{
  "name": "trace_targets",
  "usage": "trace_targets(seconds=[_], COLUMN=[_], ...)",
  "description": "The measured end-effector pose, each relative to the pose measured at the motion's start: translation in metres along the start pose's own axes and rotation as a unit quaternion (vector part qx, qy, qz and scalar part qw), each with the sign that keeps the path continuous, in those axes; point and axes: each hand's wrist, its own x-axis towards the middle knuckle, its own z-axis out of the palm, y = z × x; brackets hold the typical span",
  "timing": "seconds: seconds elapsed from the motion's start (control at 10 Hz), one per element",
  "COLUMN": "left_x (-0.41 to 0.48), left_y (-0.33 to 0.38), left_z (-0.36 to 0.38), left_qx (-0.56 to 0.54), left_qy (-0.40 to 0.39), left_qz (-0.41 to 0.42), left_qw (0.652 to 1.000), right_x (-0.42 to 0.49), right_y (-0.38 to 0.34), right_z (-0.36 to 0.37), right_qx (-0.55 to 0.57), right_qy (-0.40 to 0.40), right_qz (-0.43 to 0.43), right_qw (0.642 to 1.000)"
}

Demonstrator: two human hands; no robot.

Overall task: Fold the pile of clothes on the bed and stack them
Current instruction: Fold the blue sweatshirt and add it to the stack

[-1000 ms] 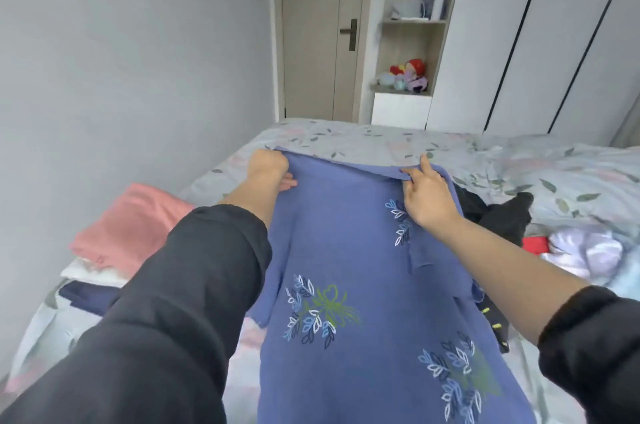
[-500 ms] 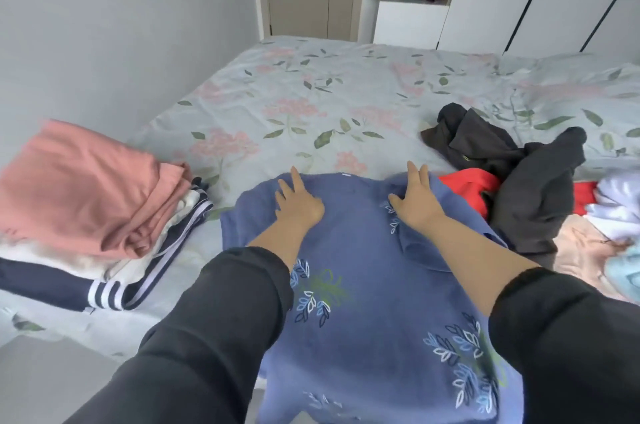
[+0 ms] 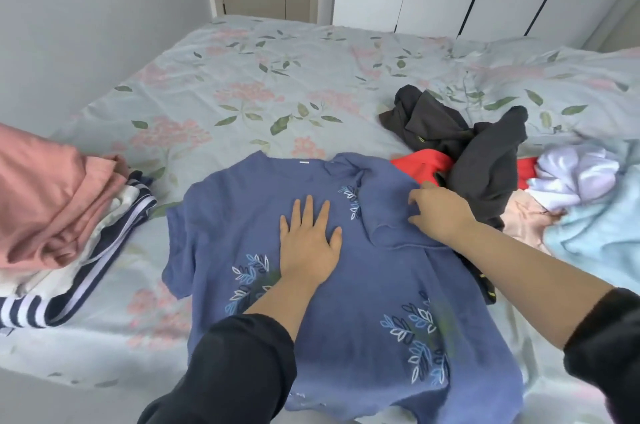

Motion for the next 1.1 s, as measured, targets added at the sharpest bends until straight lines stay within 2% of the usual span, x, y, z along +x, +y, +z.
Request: trace_targets(seconds=[0.1,0.2,0.3,0.4,0.5,0.6,0.7,0.8,0.9,1.0,1.1], left_x=[-0.001,-0.001,-0.001,-0.001,-0.001,0.000,0.000,0.000,0.000,0.000,0.001], left_y=[0.001,0.000,0.000,0.001,0.000,0.000,0.001,0.001,0.001,0.001,0.001], left_z=[0.002,0.002,0.002,0.001,0.001,0.002,0.001,0.001,0.001,0.002,0.003], left_qx=[0.005,0.009,0.012,0.011,0.015,0.015,0.016,0.015,0.014,0.018,0.020], left_qy=[0.004,0.008,0.013,0.012,0.011,0.011,0.010,0.012,0.011,0.014,0.015], left_qz=[0.000,-0.001,-0.001,-0.001,-0.002,-0.003,-0.003,-0.004,-0.004,-0.005,-0.006], left_qw=[1.000,1.000,1.000,1.000,1.000,1.000,1.000,1.000,1.000,1.000,1.000], right_x=[0.013,0.040,0.061,0.067,0.069,0.064,0.063,0.067,0.071,0.076,0.079], right_y=[0.009,0.030,0.052,0.064,0.061,0.046,0.036,0.044,0.067,0.089,0.076], right_z=[-0.011,-0.023,-0.035,-0.035,-0.031,-0.031,-0.027,-0.026,-0.033,-0.037,-0.045], right_qx=[0.083,0.198,0.271,0.353,0.398,0.450,0.390,0.244,0.295,0.300,0.211], right_qy=[0.016,0.036,0.095,0.112,0.154,0.159,0.046,0.051,0.184,0.205,0.203], right_qz=[0.037,0.104,0.249,0.363,0.351,0.223,0.147,0.104,0.209,0.311,0.297], right_qw=[0.996,0.974,0.925,0.855,0.833,0.850,0.908,0.963,0.914,0.878,0.909])
